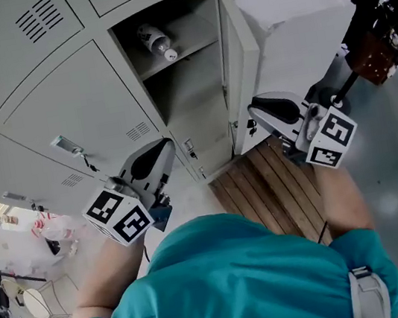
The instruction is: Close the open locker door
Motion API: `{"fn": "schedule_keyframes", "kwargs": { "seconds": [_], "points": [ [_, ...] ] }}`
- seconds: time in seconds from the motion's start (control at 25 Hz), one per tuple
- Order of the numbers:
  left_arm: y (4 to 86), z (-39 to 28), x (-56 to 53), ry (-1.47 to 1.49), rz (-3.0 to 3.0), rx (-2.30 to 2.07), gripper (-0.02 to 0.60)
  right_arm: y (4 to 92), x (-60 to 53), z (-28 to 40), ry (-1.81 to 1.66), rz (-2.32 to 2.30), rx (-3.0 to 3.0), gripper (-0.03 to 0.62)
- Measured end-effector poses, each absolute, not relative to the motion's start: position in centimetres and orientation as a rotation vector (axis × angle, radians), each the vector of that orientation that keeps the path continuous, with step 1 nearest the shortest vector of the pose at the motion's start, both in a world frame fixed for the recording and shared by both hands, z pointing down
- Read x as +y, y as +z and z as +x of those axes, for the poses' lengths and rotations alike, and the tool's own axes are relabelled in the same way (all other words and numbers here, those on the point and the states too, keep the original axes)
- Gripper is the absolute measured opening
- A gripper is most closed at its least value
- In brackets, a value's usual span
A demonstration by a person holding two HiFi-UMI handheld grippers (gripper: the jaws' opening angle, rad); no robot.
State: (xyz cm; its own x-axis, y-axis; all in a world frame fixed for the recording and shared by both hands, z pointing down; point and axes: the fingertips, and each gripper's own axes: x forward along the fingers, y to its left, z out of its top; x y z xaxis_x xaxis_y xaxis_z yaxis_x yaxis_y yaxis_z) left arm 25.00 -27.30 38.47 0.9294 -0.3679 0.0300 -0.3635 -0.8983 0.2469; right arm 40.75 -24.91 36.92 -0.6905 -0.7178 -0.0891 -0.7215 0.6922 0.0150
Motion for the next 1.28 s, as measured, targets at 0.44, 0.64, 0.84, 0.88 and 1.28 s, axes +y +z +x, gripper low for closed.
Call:
{"fn": "schedule_keyframes", "kwargs": {
  "seconds": [0.44, 0.64, 0.84, 0.88, 1.28],
  "points": [
    [38.8, 17.6, -29.1, -0.065, 2.812, -0.612, 0.003, 36.9, -28.4, 35.0, 0.073, -1.303, 2.778, 0.041],
    [39.2, 14.6, -29.9, -0.066, 2.798, -0.644, 0.003, 36.9, -30.3, 32.8, 0.061, -1.340, 2.762, 0.041],
    [39.4, 12.3, -30.8, -0.070, 2.786, -0.672, 0.003, 36.8, -32.2, 31.0, 0.056, -1.359, 2.749, 0.041],
    [39.5, 11.9, -31.0, -0.070, 2.784, -0.676, 0.003, 36.8, -32.6, 30.7, 0.054, -1.360, 2.748, 0.040],
    [39.8, 9.3, -32.9, -0.064, 2.767, -0.725, 0.003, 36.9, -37.3, 28.4, 0.037, -1.373, 2.734, 0.023]
  ]
}}
